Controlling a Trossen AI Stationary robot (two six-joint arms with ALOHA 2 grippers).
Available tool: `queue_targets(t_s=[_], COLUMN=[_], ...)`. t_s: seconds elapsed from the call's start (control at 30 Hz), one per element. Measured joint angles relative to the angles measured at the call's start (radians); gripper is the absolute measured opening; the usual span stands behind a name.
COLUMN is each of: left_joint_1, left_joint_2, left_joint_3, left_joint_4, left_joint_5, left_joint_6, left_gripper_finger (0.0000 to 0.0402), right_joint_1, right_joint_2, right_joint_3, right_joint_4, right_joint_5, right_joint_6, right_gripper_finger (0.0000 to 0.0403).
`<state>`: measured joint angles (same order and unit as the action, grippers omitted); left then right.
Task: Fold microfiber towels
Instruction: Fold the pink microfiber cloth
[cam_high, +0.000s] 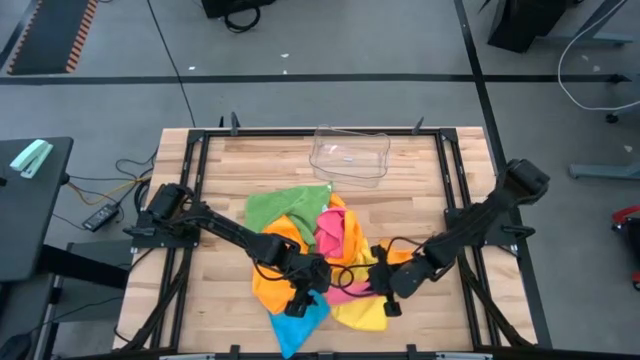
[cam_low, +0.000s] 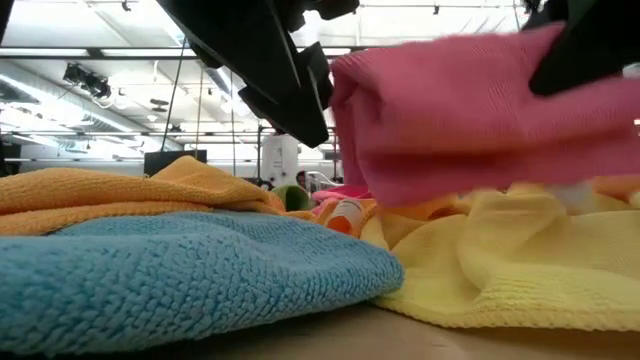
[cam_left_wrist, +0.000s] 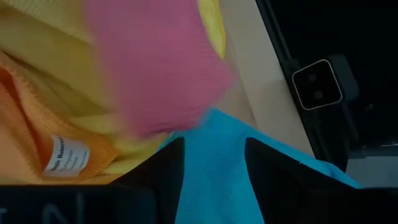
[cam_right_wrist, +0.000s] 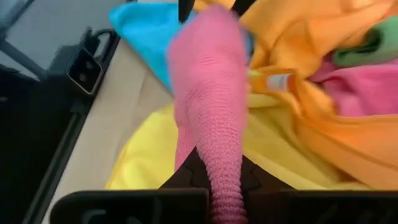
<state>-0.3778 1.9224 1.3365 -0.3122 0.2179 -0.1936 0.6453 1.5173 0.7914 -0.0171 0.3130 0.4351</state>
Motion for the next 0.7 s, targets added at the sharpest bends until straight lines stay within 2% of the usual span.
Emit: queue_targets(t_s=[0.2, 0.4, 0.53, 0.7], left_joint_1=[0.000, 0.000, -0.001, 0.000], left_joint_2=[0.000, 0.000, 0.000, 0.000], left_joint_3=[0.000, 0.000, -0.001, -0.001], left_joint_4=[0.000, 0.009, 0.018, 0.069], left_joint_5=[-0.033, -0.069, -0.114, -0.290], left_joint_6=[0.004, 0.029, 0.056, 0.085], left_gripper_finger=[0.0172, 0.0172, 0.0172, 0.0172], right_joint_1=[0.006, -0.038, -0.127, -0.295], right_joint_2=[-0.148, -0.303, -0.387, -0.455], right_joint_3=[0.000, 0.000, 0.000, 0.000], right_joint_4=[-0.172, -0.341, -0.366, -0.372], right_joint_5=[0.041, 0.160, 0.178, 0.180], right_joint_6=[0.023, 0.023, -0.050, -0.135], right_gripper_finger=[0.0014, 0.0015, 0.0015, 0.0015])
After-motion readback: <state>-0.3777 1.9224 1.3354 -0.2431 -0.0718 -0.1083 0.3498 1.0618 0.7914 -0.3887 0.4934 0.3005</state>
